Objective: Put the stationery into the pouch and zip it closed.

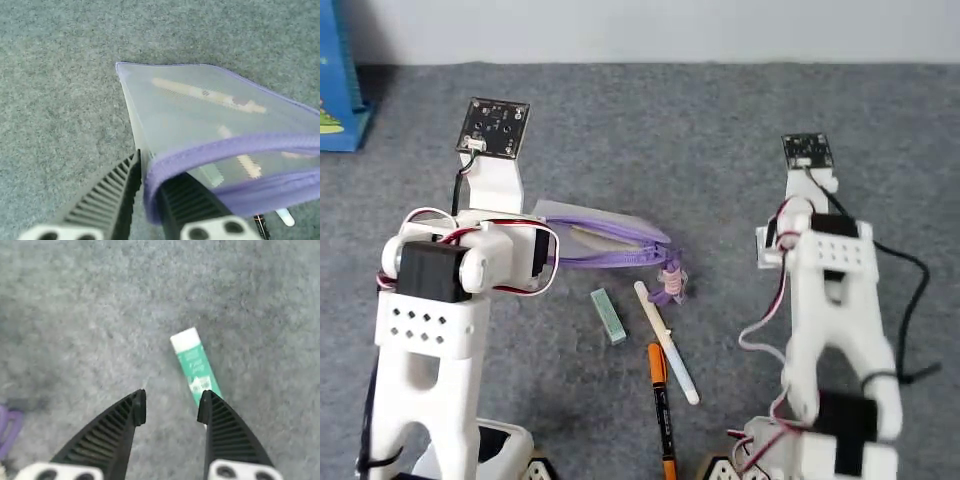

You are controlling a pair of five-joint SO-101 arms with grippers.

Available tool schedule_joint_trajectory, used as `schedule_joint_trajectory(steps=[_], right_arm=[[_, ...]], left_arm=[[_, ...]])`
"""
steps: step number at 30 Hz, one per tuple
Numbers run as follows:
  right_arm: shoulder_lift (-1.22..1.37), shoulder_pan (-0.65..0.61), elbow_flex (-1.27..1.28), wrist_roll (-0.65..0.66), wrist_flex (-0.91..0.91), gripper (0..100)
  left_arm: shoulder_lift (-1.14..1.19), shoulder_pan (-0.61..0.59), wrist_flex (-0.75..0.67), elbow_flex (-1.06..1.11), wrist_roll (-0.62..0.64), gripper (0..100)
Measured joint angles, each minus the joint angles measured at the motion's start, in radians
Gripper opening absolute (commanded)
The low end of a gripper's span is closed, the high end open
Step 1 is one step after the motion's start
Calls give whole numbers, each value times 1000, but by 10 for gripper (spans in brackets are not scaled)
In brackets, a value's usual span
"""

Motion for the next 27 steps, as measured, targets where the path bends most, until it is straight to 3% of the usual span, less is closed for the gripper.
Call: schedule_joint_trajectory(steps=[16,22,27], right_arm=[[509,15,-362,38,0,171],[529,17,-382,38,0,2],[528,17,-384,38,29,6]], left_arm=[[0,0,0,28,0,11],[0,0,0,28,0,11],[0,0,0,28,0,11]])
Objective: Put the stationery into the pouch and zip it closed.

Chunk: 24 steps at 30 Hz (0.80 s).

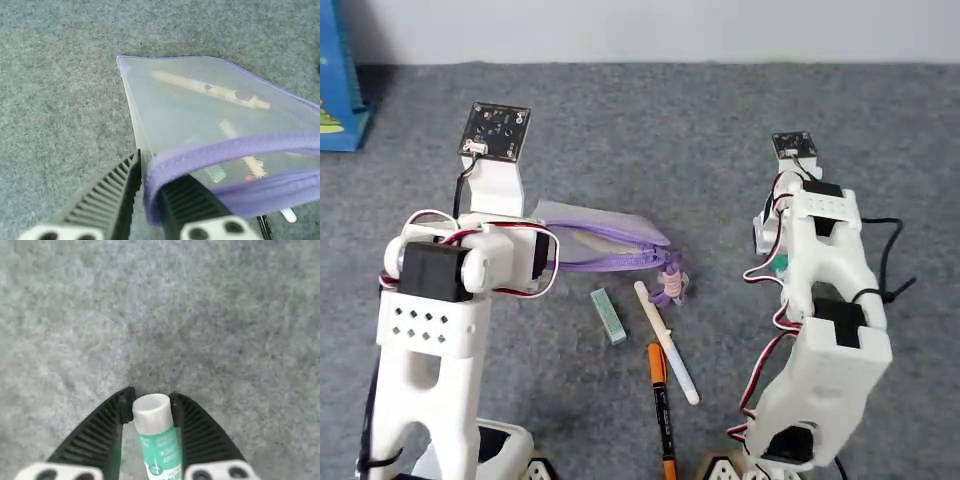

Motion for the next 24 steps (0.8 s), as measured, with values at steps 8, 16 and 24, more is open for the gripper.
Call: schedule_joint_trajectory(steps=[8,16,24], right_arm=[[-199,-2,2,-2,206,8],[-545,-69,2,-2,431,8],[-913,-282,2,-112,535,8]], left_arm=[[0,0,0,0,0,11],[0,0,0,0,0,11],[0,0,0,0,0,11]])
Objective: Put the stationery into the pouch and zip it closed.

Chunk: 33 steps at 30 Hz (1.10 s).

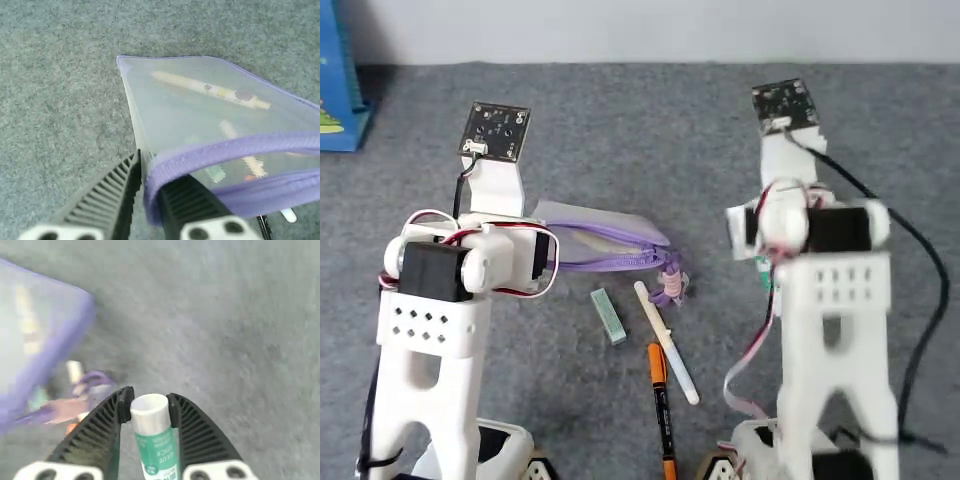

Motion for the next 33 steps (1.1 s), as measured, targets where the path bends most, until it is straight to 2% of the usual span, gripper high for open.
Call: schedule_joint_trajectory(steps=[8,14,19,24,33], right_arm=[[-226,-219,0,-107,3,8],[-301,-339,0,-181,-87,8],[-322,-358,0,-262,-193,8],[-385,-359,94,-276,-339,8],[-631,-374,419,-282,-750,8]], left_arm=[[0,0,0,0,0,11],[0,0,0,0,0,11],[0,0,0,0,0,11],[0,0,25,-12,0,11],[0,0,89,-117,3,11]])
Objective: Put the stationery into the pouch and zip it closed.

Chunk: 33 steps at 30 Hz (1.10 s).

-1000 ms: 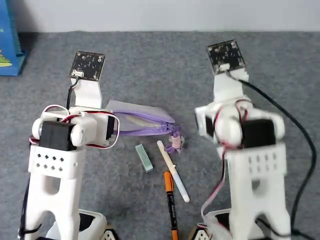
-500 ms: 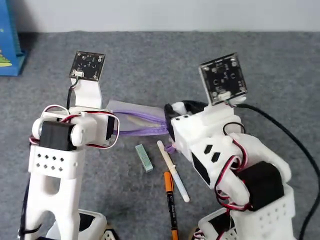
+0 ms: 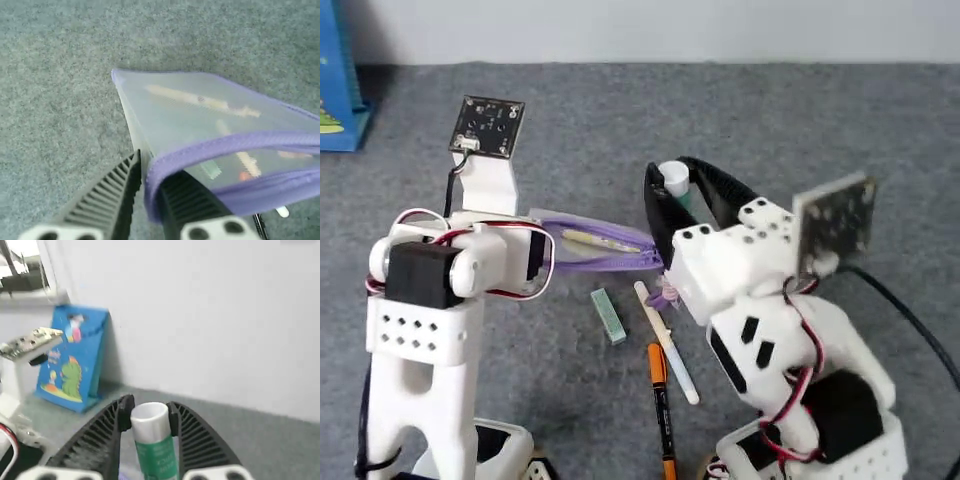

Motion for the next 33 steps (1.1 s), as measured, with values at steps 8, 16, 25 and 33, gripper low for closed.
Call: schedule_joint_trajectory(steps=[8,16,25,33], right_arm=[[-195,-147,351,0,-414,8],[-215,-180,585,0,-775,8],[-215,-215,671,0,-842,8],[-173,-206,767,0,-971,8]], left_arm=[[0,0,0,-6,18,11],[0,0,0,-6,18,11],[0,0,0,-6,18,11],[0,0,0,-6,18,11]])
